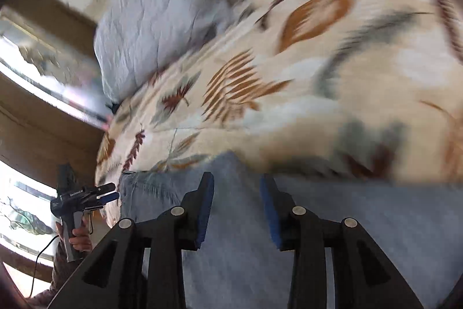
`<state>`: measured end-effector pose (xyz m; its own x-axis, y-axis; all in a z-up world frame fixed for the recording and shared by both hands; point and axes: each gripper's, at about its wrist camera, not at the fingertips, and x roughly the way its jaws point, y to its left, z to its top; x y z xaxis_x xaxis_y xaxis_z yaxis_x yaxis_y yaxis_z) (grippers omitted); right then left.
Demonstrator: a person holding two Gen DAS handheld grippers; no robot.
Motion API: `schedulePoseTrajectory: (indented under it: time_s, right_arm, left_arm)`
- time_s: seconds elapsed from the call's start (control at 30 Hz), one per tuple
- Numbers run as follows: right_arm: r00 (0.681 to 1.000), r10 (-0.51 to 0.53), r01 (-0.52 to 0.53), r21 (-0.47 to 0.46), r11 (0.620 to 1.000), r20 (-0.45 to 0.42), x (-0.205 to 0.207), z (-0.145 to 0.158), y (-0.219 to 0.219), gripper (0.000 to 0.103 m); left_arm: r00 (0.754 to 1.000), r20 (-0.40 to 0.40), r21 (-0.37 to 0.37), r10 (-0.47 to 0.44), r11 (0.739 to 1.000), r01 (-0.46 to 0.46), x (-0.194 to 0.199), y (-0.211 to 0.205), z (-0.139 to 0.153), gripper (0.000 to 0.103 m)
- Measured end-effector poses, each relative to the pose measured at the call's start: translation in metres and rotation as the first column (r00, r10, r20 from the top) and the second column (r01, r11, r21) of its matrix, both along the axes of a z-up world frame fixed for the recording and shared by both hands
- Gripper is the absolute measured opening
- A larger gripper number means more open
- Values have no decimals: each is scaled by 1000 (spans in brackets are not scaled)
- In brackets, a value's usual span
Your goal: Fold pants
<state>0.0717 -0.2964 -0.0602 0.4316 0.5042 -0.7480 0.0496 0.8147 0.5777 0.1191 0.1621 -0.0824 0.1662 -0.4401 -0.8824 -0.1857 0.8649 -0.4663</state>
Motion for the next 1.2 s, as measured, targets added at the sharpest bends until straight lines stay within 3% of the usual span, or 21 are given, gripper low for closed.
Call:
schedulePoseTrajectory:
  time_s: [0.1, 0.13, 0.17, 0.2, 0.27, 0.33, 0.4, 0.47, 0.57, 0.67, 0.73, 0.77, 0.8, 0.87, 0.97, 1.07, 1.13, 1.2]
  right_arm:
    - [995, 79, -82, -43, 996, -65, 35, -22, 26, 50]
    - [991, 103, -108, -59, 992, -90, 38, -30, 33, 45]
    - [983, 146, -154, -57, 987, -114, 42, -36, 42, 31]
    - [973, 203, -214, -86, 973, -113, 41, -35, 54, 9]
    - [958, 285, -286, -236, 928, -43, 33, -9, 72, 5]
    - [958, 276, -244, -279, 929, 83, 28, 26, 67, 2]
    - [966, 250, -219, -295, 930, 69, 33, 22, 58, 2]
    - [970, 243, -231, -351, 907, -12, 38, -5, 61, 2]
    - [974, 220, -220, -388, 895, -47, 36, -28, 68, 9]
    - [993, 119, -111, -302, 947, 9, 21, -19, 53, 12]
    - [998, 17, -3, -231, 973, 59, -3, -1, 19, 25]
    - [997, -30, 48, -233, 971, 77, -13, 5, 3, 28]
    - [991, -91, 112, -239, 965, 96, -29, 14, -22, 33]
    - [973, -206, 228, -277, 933, 106, -57, 23, -76, 33]
    - [921, -379, 384, -389, 837, 92, -103, 30, -159, 38]
    - [862, -502, 480, -419, 770, 65, -136, 25, -219, 50]
    - [836, -546, 514, -412, 752, 47, -145, 15, -243, 52]
    - [834, -551, 520, -379, 766, 31, -146, 3, -250, 57]
  left_arm:
    - [999, 23, -80, -26, 996, 28, -4, -3, 2, 72]
    - [998, 31, -128, -47, 990, 50, -6, -6, 4, 72]
    - [997, 34, -167, -64, 984, 69, -7, -9, 7, 71]
    - [995, 52, -169, -80, 982, 87, -8, -14, 13, 68]
    - [988, 104, -114, -114, 986, 126, -10, -21, 23, 64]
    - [984, 132, -38, -123, 991, 129, -7, -26, 23, 51]
    - [987, 105, 42, -119, 992, 115, -1, -29, 12, 23]
    - [992, 67, 34, -104, 994, 102, 1, -28, 3, 13]
    - [995, 74, 30, -72, 997, 70, -4, -20, 5, 13]
    - [993, 100, 27, -70, 997, 67, -9, -16, 13, 13]
    - [989, 116, 25, -89, 996, 87, -13, -14, 19, 17]
    - [989, 119, 22, -93, 996, 91, -13, -15, 20, 28]
    - [988, 122, 16, -94, 996, 93, -15, -14, 22, 46]
    - [988, 127, 6, -87, 996, 87, -16, -15, 21, 61]
    - [991, 95, -58, -90, 994, 96, -12, -27, 12, 61]
    - [995, 51, -69, -80, 994, 83, -10, -38, 3, 64]
    - [996, 35, -55, -77, 995, 79, -11, -44, 0, 64]
    - [997, 36, -46, -74, 996, 75, -13, -48, 1, 67]
